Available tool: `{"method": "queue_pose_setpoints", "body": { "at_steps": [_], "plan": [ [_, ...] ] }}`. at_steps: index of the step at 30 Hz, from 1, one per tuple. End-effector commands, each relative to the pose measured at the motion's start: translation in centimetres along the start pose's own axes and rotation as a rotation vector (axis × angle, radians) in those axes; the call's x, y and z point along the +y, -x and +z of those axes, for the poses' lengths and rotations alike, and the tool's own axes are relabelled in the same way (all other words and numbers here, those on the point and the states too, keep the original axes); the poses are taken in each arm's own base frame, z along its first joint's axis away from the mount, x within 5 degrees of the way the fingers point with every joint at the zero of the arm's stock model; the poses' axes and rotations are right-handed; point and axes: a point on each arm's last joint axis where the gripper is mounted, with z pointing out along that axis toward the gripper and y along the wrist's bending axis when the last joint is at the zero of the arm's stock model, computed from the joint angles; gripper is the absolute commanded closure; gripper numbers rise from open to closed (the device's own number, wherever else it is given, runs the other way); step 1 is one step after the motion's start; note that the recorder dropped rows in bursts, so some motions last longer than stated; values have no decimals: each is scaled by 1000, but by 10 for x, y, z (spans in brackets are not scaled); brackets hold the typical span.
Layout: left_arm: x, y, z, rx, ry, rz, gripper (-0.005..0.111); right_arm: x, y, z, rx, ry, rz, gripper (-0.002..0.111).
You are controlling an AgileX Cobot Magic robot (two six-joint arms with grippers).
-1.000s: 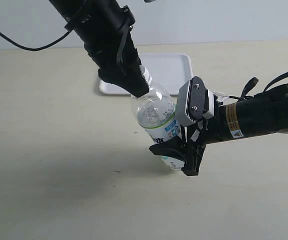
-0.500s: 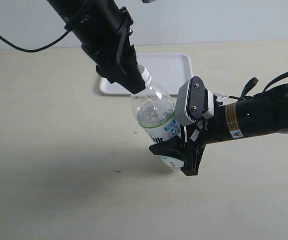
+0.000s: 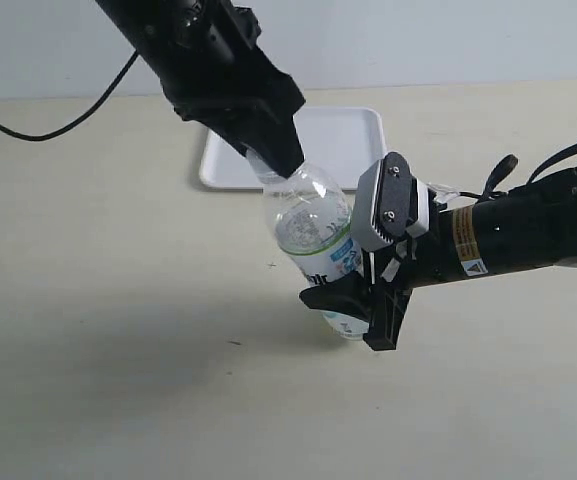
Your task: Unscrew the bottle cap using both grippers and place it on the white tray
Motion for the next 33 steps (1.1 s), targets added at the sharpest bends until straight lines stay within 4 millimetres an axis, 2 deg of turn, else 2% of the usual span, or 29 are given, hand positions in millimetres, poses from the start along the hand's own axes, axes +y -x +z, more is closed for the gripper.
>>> {"method": "queue_pose_setpoints", "body": {
  "at_steps": [1, 18, 25, 33],
  "plan": [
    [-2, 2, -4, -31, -2, -213, 107, 0, 3, -1, -18, 3, -5, 108],
    [-3, 4, -4, -43, -39, -925, 107, -1, 4, -1, -30, -12, 2, 108],
    [-8, 13, -13, -89, -90, -935, 107, -1, 5, -1, -36, -9, 4, 108],
    [-9, 18, -25, -118, -55, -866, 107, 0, 6, -1, -54, -4, 9, 108]
  ]
}}
